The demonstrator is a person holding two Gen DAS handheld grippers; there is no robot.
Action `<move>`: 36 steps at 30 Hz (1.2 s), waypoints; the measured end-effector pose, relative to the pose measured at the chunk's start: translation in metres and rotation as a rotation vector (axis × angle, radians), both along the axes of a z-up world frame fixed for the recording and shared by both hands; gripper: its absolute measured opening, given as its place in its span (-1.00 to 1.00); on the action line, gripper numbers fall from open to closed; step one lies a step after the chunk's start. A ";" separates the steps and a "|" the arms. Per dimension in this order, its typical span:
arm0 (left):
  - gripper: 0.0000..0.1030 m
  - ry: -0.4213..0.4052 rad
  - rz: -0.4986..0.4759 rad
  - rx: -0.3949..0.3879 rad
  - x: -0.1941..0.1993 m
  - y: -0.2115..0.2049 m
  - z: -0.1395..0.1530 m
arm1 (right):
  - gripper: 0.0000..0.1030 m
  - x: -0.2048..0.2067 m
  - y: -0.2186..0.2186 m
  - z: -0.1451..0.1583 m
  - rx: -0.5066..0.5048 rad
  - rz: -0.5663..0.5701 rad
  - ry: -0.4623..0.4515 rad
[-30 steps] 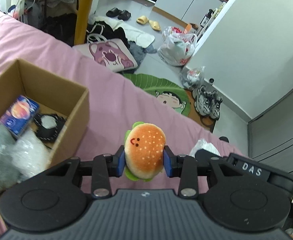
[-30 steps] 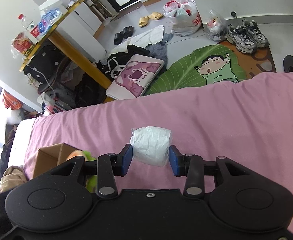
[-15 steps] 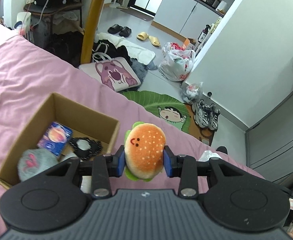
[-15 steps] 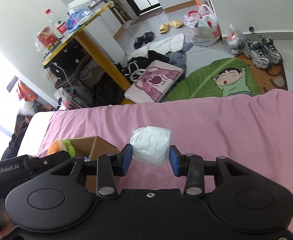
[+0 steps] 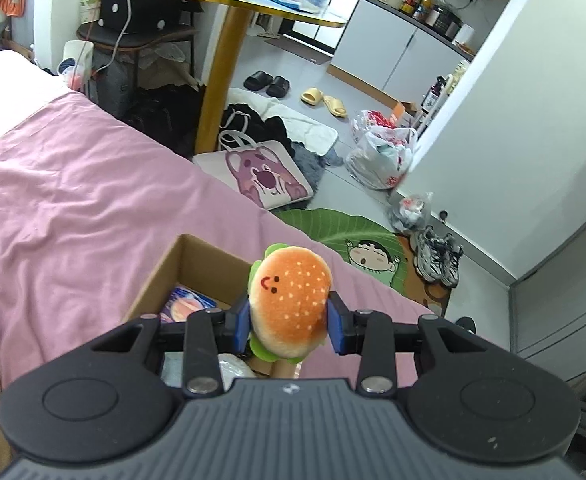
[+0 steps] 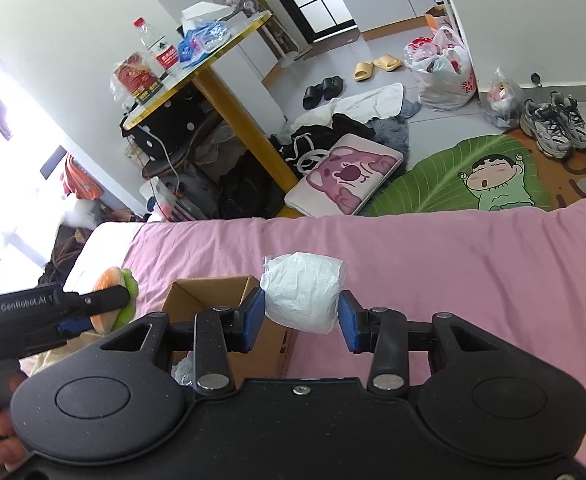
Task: Organize soft objects
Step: 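Carry the burger toy and white cloth over the box with both tools, then lower both held items into the box and open both tools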
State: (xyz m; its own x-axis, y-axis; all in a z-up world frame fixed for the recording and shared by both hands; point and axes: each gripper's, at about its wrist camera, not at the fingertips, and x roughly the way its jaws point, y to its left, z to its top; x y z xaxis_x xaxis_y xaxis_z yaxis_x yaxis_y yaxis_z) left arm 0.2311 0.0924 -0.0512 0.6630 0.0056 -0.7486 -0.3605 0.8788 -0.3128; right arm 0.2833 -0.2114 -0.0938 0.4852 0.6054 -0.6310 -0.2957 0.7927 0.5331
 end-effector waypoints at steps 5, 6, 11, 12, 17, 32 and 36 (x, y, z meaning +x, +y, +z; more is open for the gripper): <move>-0.27 0.018 0.017 -0.011 0.002 0.016 -0.009 | -0.23 -0.003 0.011 0.003 -0.005 0.030 -0.008; -0.27 0.020 0.019 -0.014 0.002 0.019 -0.010 | -0.23 -0.004 0.013 0.003 -0.007 0.034 -0.009; -0.27 0.035 0.025 -0.033 0.007 0.028 -0.023 | -0.23 -0.006 0.023 0.001 -0.019 0.046 -0.011; -0.27 0.040 0.029 -0.039 0.009 0.030 -0.026 | -0.23 -0.005 0.024 0.001 -0.021 0.048 -0.011; -0.27 0.053 0.045 -0.072 0.012 0.034 -0.044 | -0.23 -0.005 0.030 -0.004 -0.030 0.057 -0.001; 0.06 0.153 0.091 -0.141 0.020 0.056 -0.098 | -0.23 0.001 0.071 -0.011 -0.041 0.074 -0.013; 0.23 0.138 0.103 -0.124 0.017 0.059 -0.097 | -0.22 0.000 0.087 -0.009 -0.039 0.092 -0.029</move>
